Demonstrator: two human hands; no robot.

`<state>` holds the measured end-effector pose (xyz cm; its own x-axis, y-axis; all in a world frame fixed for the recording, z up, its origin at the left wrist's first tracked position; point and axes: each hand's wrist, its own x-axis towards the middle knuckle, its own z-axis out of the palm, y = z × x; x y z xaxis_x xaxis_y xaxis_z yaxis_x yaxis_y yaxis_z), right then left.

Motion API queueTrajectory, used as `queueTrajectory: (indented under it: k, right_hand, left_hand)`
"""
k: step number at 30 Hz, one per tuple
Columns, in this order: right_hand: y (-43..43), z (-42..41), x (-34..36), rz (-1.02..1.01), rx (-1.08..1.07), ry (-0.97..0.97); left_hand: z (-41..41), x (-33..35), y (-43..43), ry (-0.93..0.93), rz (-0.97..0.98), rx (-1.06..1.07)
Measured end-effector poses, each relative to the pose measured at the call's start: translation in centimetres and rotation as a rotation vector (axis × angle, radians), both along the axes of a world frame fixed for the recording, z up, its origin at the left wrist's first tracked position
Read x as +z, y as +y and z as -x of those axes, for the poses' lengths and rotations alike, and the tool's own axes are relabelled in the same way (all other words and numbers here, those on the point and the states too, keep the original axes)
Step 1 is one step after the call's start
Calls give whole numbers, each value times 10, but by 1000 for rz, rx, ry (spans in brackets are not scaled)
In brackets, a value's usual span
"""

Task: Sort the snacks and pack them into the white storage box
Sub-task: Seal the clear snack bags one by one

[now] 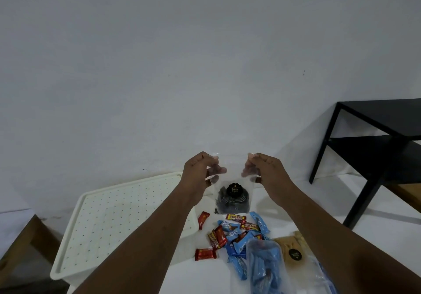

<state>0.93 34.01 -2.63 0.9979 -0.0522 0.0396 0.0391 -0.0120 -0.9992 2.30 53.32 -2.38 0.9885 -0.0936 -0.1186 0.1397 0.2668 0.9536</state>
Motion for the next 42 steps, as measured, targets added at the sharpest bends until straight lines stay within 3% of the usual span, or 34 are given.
queueTrajectory:
  k: [6, 9, 14, 22, 26, 32, 39, 42]
  right_hand:
    - [9, 0, 1, 61, 5, -42]
    - [13, 0, 5, 121, -24, -64]
    - [15, 2, 5, 69, 54, -13]
    - [18, 3, 7, 151, 70, -120]
    - [14, 5, 0, 35, 46, -72]
    - [3, 11, 2, 158, 4, -170]
    - [-7, 14, -4, 140, 58, -86]
    - [-13, 11, -6, 141, -3, -99]
  left_hand:
    - [3, -2, -1, -8, -11, -56]
    - [7, -4, -1, -80, -107, -104]
    - [7, -2, 9, -151, -167, -134]
    - [13, -2, 5, -97, -149, -122]
    - [7, 0, 5, -92, -101, -78]
    - [13, 3, 1, 12, -146, -247]
    - [10, 1, -11, -116, -248, -166]
    - [15, -3, -16, -89, -230, -185]
